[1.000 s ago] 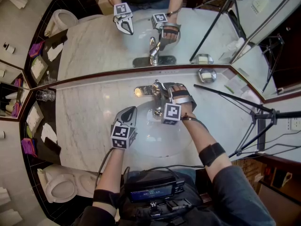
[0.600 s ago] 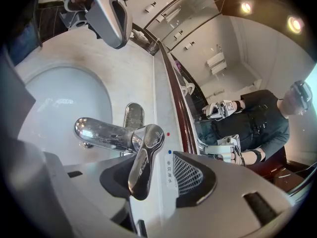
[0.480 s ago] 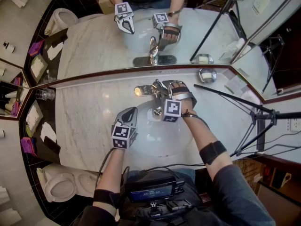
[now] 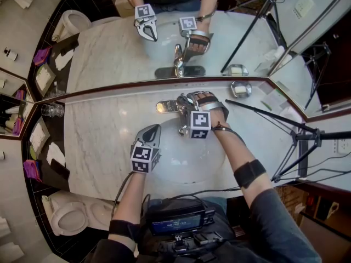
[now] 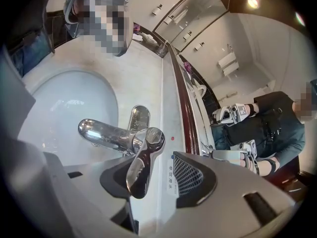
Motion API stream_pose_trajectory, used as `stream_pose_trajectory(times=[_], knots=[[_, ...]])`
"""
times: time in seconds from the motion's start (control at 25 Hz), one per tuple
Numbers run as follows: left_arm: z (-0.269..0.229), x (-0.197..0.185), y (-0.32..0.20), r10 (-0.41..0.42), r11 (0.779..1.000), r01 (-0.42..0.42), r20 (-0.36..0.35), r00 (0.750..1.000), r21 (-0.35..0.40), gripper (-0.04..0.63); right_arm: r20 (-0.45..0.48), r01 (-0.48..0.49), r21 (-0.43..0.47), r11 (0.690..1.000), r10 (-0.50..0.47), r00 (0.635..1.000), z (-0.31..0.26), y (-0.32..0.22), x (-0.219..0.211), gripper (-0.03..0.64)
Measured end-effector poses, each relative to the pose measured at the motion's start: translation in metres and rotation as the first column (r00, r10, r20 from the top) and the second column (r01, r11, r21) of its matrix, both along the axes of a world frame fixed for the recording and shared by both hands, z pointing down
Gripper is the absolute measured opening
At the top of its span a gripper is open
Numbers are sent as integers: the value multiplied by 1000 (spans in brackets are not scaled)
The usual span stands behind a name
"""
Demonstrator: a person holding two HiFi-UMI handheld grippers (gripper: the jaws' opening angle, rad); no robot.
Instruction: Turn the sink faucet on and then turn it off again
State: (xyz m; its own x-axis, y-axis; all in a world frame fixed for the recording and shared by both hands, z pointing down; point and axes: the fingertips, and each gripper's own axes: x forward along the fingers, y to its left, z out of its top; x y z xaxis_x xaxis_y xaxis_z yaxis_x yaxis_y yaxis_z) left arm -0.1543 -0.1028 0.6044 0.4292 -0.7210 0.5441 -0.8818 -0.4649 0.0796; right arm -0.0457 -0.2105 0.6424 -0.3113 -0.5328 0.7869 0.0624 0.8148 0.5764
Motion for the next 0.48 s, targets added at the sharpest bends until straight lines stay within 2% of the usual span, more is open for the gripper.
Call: stream_pose_trajectory(times=[0.48], knots=[[-7,-3,-1,-11,1000,11,-4,1000,14,0,-59,8,-81,997,-13,998,1,-5,-4,219]])
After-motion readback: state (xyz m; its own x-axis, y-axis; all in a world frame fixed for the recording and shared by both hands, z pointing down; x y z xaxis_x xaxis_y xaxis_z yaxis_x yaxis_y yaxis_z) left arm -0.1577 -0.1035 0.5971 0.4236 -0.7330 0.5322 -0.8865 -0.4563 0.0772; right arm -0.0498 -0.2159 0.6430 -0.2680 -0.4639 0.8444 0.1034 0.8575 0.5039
